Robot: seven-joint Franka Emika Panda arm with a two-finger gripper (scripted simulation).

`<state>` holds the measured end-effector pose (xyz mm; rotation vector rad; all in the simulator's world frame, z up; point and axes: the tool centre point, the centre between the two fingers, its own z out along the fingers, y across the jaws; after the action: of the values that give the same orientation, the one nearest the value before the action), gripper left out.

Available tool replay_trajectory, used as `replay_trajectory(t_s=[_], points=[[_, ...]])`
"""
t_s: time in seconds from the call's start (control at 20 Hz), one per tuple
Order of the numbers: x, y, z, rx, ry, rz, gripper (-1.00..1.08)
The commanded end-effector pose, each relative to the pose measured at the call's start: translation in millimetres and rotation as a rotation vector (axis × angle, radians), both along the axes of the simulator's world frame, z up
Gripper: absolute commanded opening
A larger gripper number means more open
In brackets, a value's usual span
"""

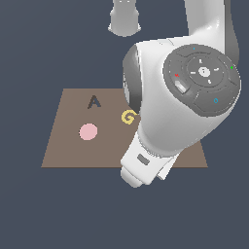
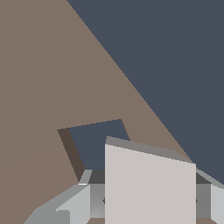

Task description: Insert a designated object into the corresponding slot on a board.

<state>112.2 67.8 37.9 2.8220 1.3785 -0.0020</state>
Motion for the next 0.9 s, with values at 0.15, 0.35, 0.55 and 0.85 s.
replay_trajectory(t_s=[0.15,0.35,0.55,0.85], points=[[-4,13,1,0.000,0.000,0.177,-1.00],[-8,20,2,0.000,0.000,0.272,-1.00],[-11,25,2,-0.001,0.001,0.341,-1.00],[-14,28,3,-0.001,0.001,0.397,-1.00]])
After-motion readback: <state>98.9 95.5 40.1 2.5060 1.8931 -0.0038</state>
